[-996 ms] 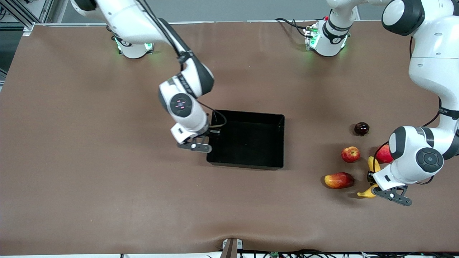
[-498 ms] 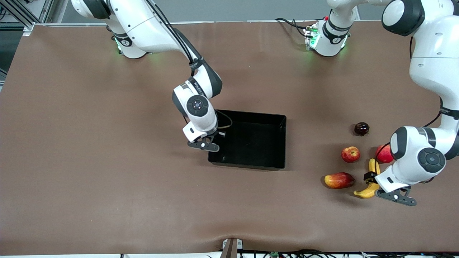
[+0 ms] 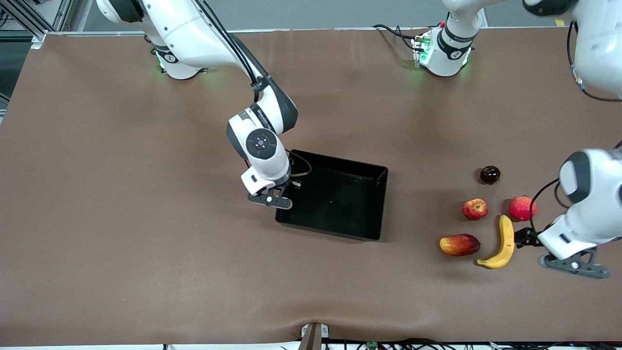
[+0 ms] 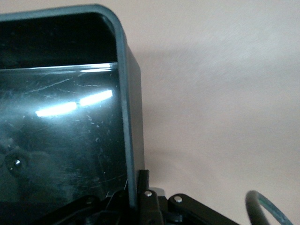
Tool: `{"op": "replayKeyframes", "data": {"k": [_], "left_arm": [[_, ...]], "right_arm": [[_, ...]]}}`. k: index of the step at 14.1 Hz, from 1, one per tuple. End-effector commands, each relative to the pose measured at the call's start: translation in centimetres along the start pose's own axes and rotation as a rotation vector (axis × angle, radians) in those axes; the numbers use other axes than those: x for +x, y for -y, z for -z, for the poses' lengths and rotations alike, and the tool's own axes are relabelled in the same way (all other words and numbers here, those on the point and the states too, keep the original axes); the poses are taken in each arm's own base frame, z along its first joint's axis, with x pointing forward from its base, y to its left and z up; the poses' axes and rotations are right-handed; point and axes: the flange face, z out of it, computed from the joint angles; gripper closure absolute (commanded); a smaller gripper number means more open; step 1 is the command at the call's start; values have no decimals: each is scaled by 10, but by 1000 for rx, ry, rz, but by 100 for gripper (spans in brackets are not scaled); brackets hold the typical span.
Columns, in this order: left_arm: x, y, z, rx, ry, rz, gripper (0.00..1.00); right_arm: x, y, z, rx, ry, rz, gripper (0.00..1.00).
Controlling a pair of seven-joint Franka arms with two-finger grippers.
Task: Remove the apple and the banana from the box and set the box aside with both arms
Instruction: 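Drag the tray with the right gripper while the left gripper withdraws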
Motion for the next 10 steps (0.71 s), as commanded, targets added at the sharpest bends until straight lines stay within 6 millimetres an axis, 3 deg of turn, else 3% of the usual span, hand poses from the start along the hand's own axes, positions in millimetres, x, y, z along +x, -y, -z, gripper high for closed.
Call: {"op": "replayKeyframes", "data": {"k": [1, 3, 6, 8, 10], "left_arm": [[-12, -16, 81, 7, -13, 66, 0], [-15, -37, 120, 7, -25, 114, 0], [-28, -65, 181, 27, -34, 188, 0], [-39, -69, 210, 43, -38, 197, 0], [-48, -76, 239, 48, -57, 200, 0]], "right_arm": [[20, -39, 92, 23, 5, -25, 100], [38, -75, 129, 34, 1, -43, 100], [75, -160, 154, 26, 17, -14, 100], [104, -242, 149, 12, 34, 29, 100], [137, -337, 140, 13, 49, 57, 100]]}}
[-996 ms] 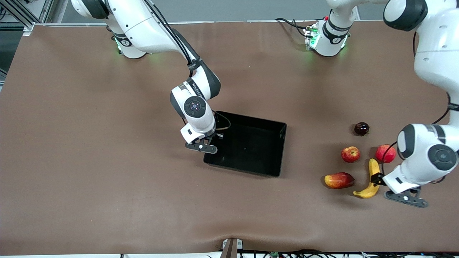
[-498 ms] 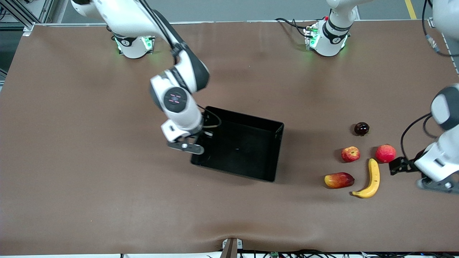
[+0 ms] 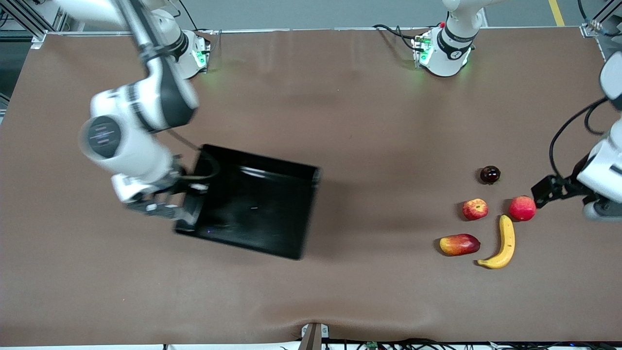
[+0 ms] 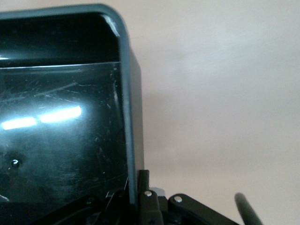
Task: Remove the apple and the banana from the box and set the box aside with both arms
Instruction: 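Drag the tray with the right gripper while the left gripper withdraws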
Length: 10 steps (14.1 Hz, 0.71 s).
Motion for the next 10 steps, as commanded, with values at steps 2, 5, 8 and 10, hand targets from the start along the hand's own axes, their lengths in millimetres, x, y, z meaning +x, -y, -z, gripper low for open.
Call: {"op": "replayKeyframes", "data": {"k": [2, 5, 8, 10], "left_arm": [[-26, -11, 50, -16, 4, 11, 0], [-36, -13, 71, -30, -3, 16, 0], [-48, -23, 89, -91, 17, 9, 0], [-67, -29, 130, -85, -21, 22, 0]], "right_arm": [[32, -178, -3, 23, 0, 122, 100], [29, -283, -37, 28, 1, 151, 100], [-3, -352, -123, 6, -62, 158, 100], [-15, -359, -148, -6, -79, 156, 100]]}}
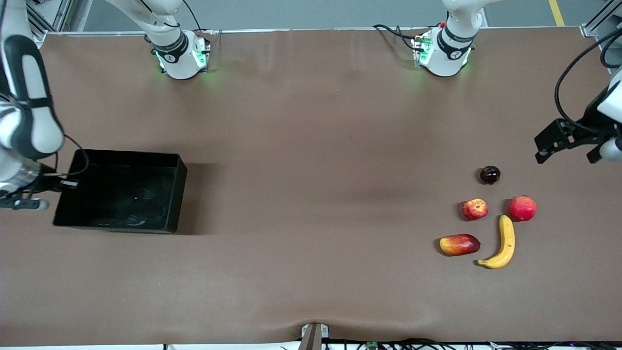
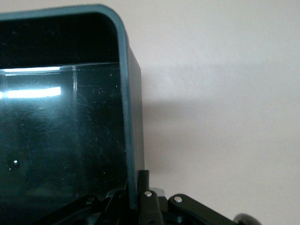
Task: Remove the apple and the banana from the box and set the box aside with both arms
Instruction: 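Set the tray down on the table and open the right gripper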
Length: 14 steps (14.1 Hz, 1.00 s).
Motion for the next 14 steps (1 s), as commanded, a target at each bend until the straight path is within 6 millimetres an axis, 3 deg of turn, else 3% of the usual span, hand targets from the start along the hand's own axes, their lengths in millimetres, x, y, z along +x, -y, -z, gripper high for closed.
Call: {"op": "replayKeyframes", "data": {"k": [1, 3, 5, 7, 8, 9, 11, 14], "left_arm": [[-31, -19, 39, 6, -4, -5, 0], [-43, -30, 46, 16, 31, 2, 0], [-49, -27, 42, 22, 73, 27, 0], [-53, -26, 33, 25, 96, 31, 0], [-58, -25, 31, 26, 104, 37, 0], [-63, -20, 26, 24, 114, 45, 0], [-68, -15, 21, 10, 122, 58, 0], [-67, -7, 19, 8, 126, 73, 0]], "right_arm": [[-22, -4, -14, 18, 4, 0, 100], [-28, -22, -16, 19, 2, 40, 100], [-28, -23, -19, 22, 6, 38, 100], [-25, -18, -21, 22, 8, 51, 76], [-22, -15, -19, 21, 7, 55, 14], [-12, -17, -8, 15, -12, 70, 0], [14, -11, 22, 9, -42, 97, 0], [79, 20, 101, -4, -55, 197, 0]]}}
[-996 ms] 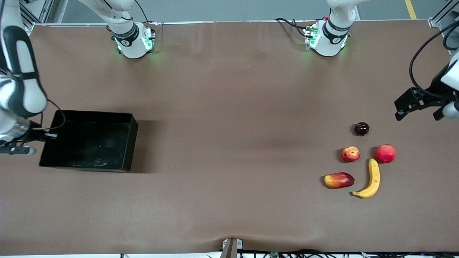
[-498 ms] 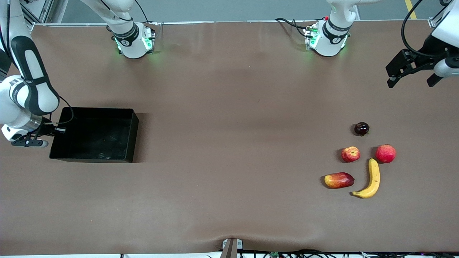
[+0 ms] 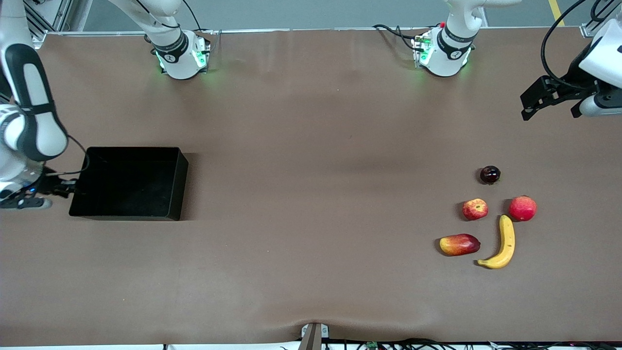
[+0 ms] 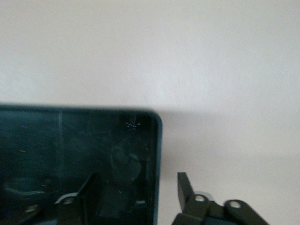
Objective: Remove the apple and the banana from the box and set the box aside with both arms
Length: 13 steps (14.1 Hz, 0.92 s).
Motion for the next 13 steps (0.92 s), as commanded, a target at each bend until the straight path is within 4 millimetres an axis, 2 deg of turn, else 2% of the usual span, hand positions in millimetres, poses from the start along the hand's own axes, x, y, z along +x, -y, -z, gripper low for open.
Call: {"op": "replayKeyframes", "data": {"k": [1, 4, 6, 7, 8, 10, 11, 13], "left_arm": [[-8, 6, 1, -34, -4, 26, 0], [-6, 6, -1, -53, 5, 32, 0], [-5, 6, -5, -52, 15, 30, 0], [-5, 6, -6, -47, 19, 30, 0], [-5, 6, -6, -47, 21, 30, 0], [-6, 5, -8, -44, 31, 28, 0], [-6, 5, -8, -44, 32, 28, 0], [-2, 3, -14, -32, 39, 10, 0]], "right_arm": [[60, 18, 76, -13, -15, 88, 0], [96, 48, 129, -37, -96, 140, 0], [106, 73, 149, -16, -142, 117, 0], [111, 98, 163, -15, -153, 107, 0], [109, 117, 170, 4, -123, 77, 0], [90, 137, 197, 37, -51, -14, 0], [82, 160, 212, 44, -14, -22, 0], [62, 177, 240, 50, 28, -100, 0]]}}
